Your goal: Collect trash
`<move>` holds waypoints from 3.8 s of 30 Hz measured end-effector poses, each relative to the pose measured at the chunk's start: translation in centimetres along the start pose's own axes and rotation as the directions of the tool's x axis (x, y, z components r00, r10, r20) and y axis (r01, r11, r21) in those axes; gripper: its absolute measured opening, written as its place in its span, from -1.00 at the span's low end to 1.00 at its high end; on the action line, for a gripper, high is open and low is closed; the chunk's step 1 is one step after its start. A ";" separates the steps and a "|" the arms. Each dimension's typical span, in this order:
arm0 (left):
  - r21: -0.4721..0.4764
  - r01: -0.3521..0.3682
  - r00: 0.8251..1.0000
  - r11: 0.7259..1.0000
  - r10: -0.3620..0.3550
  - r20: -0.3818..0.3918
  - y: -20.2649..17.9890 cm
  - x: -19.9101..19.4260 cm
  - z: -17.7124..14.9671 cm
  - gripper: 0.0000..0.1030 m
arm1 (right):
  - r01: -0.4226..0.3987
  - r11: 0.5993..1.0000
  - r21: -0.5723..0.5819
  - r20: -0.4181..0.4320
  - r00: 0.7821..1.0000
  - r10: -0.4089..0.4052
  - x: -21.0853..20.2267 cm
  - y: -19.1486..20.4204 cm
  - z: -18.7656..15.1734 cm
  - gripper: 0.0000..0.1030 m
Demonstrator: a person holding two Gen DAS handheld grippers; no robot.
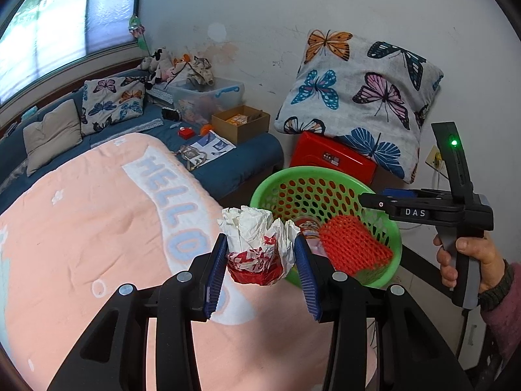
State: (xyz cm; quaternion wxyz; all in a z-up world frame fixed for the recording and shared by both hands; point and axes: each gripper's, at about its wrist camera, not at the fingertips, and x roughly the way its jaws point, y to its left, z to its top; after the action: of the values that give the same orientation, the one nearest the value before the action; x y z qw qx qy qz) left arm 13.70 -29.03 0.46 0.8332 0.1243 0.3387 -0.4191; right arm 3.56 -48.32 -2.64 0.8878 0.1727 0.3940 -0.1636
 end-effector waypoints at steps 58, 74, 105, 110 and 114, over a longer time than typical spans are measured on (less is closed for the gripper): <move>-0.136 -0.173 0.984 0.975 0.178 0.019 2.7 -6.4 -4.0 0.77 | -0.032 0.990 -0.141 0.142 0.988 0.052 -9.7 8.0 -6.6 0.84; -0.233 -0.296 0.949 0.926 0.313 0.037 5.4 -13.7 -9.9 0.83 | -0.046 0.978 -0.202 0.174 0.981 0.082 -11.4 12.9 -10.2 0.90; -0.304 -0.425 0.885 0.853 0.462 0.057 6.0 -18.8 -13.9 0.86 | -0.076 0.966 -0.249 0.205 0.970 0.129 -12.9 14.7 -12.4 0.91; -0.308 -0.439 0.875 0.844 0.479 0.064 5.9 -19.0 -13.9 0.86 | -0.079 0.962 -0.260 0.205 0.970 0.135 -13.0 15.1 -12.5 0.91; -0.305 -0.443 0.874 0.843 0.482 0.066 5.7 -19.1 -14.0 0.86 | -0.082 0.960 -0.268 0.201 0.970 0.139 -12.9 15.3 -12.5 0.91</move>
State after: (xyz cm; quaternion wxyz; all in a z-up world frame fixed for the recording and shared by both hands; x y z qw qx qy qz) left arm 3.71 -6.87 2.44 0.9403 0.0535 0.2951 -0.1608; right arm -6.13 -27.30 1.99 0.9483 0.0587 0.3017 -0.0790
